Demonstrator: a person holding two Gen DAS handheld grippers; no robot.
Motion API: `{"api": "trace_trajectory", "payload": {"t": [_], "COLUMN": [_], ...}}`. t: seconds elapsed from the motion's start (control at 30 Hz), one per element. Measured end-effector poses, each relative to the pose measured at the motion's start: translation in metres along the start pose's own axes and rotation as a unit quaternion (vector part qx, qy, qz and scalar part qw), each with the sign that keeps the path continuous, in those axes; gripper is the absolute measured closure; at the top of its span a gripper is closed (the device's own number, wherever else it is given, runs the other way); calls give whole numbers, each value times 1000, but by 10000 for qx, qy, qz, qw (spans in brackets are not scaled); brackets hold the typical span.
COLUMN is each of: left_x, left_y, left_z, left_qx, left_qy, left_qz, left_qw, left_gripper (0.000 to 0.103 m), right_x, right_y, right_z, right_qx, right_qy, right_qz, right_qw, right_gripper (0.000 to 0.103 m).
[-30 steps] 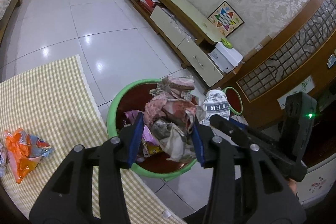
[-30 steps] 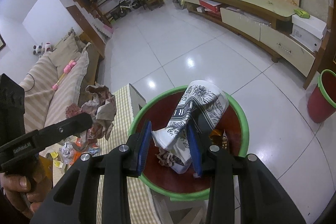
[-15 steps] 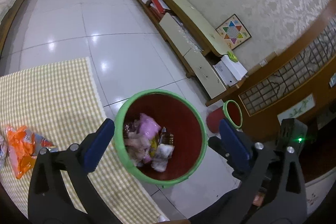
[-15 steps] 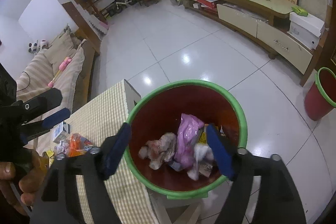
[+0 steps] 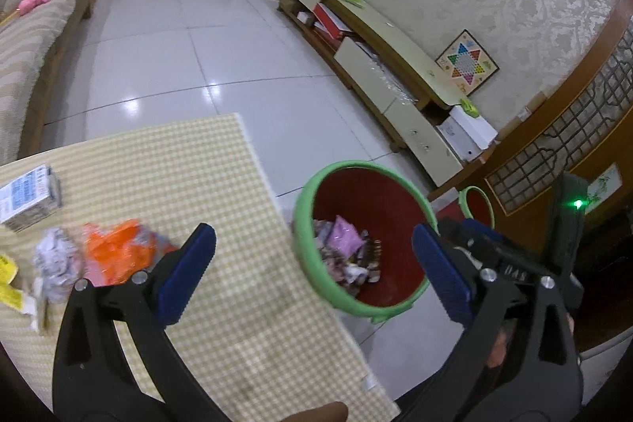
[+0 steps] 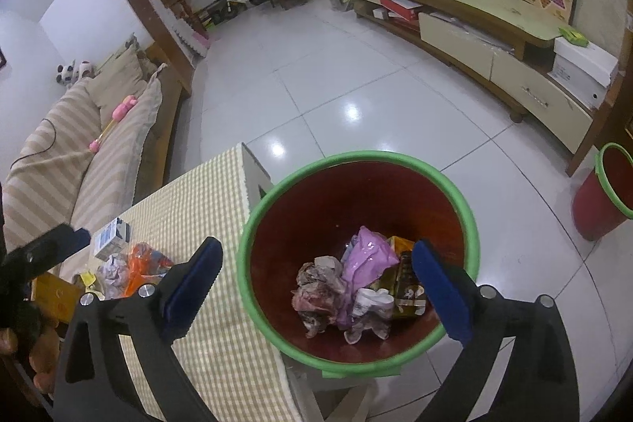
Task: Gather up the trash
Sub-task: 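Move both open tools back over the table toward the remaining trash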
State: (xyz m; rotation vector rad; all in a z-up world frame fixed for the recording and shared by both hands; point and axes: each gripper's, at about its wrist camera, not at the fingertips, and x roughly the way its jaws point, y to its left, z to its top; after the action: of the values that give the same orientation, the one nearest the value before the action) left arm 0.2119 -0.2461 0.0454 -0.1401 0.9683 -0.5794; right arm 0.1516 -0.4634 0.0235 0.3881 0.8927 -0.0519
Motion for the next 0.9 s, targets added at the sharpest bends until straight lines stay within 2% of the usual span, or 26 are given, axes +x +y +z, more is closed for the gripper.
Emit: {"api": "trace_trajectory", "payload": {"t": [0.37,0.47,0.7,0.9], "left_x": [-59,-73,-99,-120], "left_y": [44,61,115,155], "left_z": [-37,-54,-89,-110], "left_qx": [-57,-60,-573,-876], "left_qy": [-375,-465,-608,-826], "left_qz": [502,772,1072,1471], "left_qw": [9980,9959,9907,9818], "left_gripper": [6,6,6,6], "right_x": [3,4,7,13], "right_y": [41,55,100,137], "right_z": [-11,-19,-43,-63], "right_qx": [-387,-487,-905,-1380], "right_qy": [35,53,31,23], "right_qz": [141,220,531,606], "right_qw": [9991,9986,9945,9886], "right_gripper": [9,9,9,9]}}
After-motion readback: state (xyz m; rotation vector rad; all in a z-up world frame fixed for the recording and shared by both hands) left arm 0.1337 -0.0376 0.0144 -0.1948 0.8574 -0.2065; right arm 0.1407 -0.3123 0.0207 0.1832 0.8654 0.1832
